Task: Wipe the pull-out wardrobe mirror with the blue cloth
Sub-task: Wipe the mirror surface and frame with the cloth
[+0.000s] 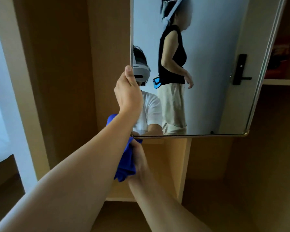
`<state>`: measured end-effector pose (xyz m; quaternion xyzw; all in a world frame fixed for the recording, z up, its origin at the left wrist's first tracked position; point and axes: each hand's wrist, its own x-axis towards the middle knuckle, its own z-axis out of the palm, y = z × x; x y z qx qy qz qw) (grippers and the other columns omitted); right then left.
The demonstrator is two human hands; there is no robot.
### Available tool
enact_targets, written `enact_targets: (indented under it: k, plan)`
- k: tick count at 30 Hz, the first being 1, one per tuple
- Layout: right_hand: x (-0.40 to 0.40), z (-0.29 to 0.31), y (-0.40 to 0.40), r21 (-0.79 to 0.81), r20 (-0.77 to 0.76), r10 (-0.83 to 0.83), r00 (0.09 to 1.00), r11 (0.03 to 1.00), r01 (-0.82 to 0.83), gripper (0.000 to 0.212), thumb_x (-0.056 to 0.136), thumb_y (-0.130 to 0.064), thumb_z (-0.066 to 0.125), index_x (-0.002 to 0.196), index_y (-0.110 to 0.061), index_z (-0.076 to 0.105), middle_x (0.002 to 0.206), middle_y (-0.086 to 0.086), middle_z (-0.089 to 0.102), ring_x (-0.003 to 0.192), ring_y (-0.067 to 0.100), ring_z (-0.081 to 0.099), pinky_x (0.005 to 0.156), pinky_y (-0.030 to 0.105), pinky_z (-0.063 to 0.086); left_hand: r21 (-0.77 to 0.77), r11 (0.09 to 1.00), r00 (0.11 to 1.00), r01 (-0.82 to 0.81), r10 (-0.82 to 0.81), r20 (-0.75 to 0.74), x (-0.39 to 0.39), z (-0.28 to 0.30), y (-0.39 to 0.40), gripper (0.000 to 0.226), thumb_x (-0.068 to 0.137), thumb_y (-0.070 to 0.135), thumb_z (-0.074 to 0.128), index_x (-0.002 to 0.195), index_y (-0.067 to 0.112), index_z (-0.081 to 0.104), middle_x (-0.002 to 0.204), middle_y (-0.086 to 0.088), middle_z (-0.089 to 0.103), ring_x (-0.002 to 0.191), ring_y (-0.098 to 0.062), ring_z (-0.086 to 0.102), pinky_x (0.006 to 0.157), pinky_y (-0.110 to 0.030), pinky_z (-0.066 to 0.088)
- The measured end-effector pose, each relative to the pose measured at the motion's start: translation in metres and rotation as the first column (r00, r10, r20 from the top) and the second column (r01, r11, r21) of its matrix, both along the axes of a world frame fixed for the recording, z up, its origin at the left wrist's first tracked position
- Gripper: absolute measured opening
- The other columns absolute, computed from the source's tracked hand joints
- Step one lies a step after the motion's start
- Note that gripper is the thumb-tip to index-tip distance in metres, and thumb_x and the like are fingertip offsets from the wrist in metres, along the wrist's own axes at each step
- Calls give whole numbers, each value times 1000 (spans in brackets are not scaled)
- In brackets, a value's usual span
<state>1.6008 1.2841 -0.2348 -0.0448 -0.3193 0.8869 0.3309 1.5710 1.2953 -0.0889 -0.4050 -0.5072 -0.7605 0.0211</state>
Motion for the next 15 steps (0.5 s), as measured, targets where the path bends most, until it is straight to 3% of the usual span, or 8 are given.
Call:
enact_targets:
  k: [3,4,6,9,11,15]
  plan:
    - [15,-1,7,3,-43,-23,999,1000,23,22,91,-21,58,97,-3,70,96,17,70,89,33,69,72,42,56,0,998,997,-70,70,-13,3,1,1,48,100,44,21,64,18,39,65,0,50,65,-14,46,61,-30,40]
    - [23,-3,15,20,-25,-54,998,998,54,28,89,-27,62,104,-4,68,109,19,67,101,36,64,83,48,53,0,997,997,-82,82,-12,2,1,3,48,101,44,21,64,20,39,65,3,48,64,-13,45,59,-28,37]
    - [47,-6,31,46,-15,-134,991,990,135,34,88,-35,60,103,-6,71,114,19,64,108,37,60,94,52,47,-5,995,995,-102,102,-2,0,2,6,47,101,43,22,63,22,40,65,6,48,62,-10,44,59,-27,37]
    - [89,-9,57,49,-132,-257,957,963,265,33,91,-35,47,88,-15,73,92,11,69,85,27,67,80,42,54,-11,994,993,-110,111,31,0,1,12,46,100,44,23,63,24,41,66,9,47,62,-6,45,64,-29,41]
    - [107,-9,61,1,-159,-306,939,951,311,27,93,-32,46,91,-19,69,89,9,70,81,24,68,73,39,56,-14,992,991,-129,129,28,-2,1,15,45,100,45,24,64,26,40,68,10,47,67,-9,49,70,-32,43]
    - [123,-11,54,-13,-12,-299,954,954,299,31,87,-34,54,85,-14,77,88,10,72,78,26,70,66,37,57,-10,987,987,-163,163,-8,-6,1,22,48,101,45,22,62,22,39,65,6,47,66,-13,49,63,-31,40]
